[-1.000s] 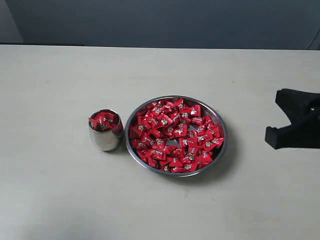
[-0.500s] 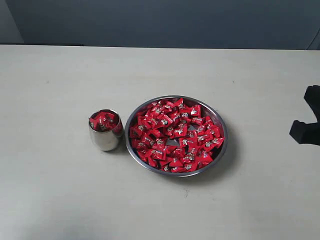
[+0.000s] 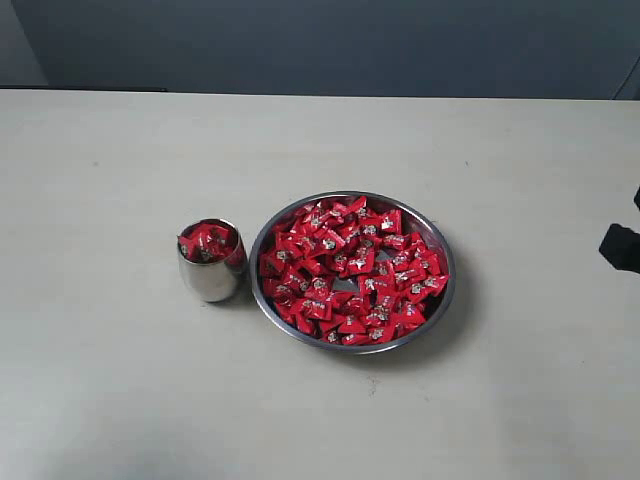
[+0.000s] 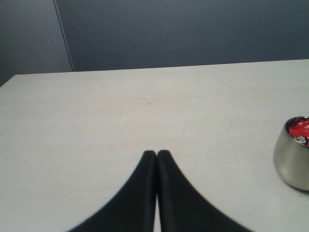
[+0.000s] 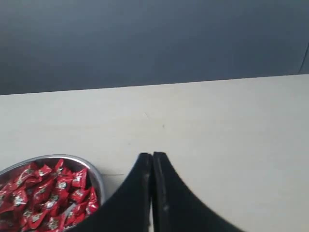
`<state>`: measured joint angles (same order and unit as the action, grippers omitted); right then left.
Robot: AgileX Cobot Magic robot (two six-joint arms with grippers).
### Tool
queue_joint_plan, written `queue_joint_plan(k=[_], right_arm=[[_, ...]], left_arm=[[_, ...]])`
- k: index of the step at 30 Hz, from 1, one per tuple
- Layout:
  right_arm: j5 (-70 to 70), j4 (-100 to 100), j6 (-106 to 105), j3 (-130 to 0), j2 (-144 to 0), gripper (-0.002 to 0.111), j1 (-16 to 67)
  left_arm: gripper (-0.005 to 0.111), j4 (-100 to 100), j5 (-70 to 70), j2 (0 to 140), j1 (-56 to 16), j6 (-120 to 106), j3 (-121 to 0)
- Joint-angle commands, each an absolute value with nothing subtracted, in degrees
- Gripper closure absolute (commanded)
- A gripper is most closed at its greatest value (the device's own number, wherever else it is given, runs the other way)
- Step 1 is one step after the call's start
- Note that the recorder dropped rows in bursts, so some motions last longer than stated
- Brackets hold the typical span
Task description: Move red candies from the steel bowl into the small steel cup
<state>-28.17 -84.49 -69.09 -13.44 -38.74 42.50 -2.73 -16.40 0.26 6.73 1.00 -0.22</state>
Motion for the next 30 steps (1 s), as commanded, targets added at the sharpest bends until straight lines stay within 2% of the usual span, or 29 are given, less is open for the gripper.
queue_joint_plan(k=[1, 5, 10, 17, 30], right_arm=[[-30.13, -83.39, -73.45, -13.44, -38.45, 0.109, 42.43], [-29.75, -83.39, -75.69, -13.44, -37.82, 0.109, 42.38], [-24.64, -83.98, -79.85, -13.40, -32.03, 0.109, 38.25], [-10.82, -83.98, -84.45, -12.10, -22.88, 0.109, 26.52], [-1.58, -84.65, -83.94, -4.39, -7.01, 0.109, 9.89]], left_arm=[[0.106, -2.57, -16.29, 0.00, 6.77, 1.09, 0.00], [0.106, -2.57, -16.29, 0.00, 6.77, 1.09, 0.00], [0.106, -2.57, -16.29, 0.00, 6.77, 1.09, 0.00], [0.106, -2.57, -16.29, 0.00, 6.77, 1.09, 0.00], [0.106, -2.57, -16.29, 0.00, 6.77, 1.09, 0.00]])
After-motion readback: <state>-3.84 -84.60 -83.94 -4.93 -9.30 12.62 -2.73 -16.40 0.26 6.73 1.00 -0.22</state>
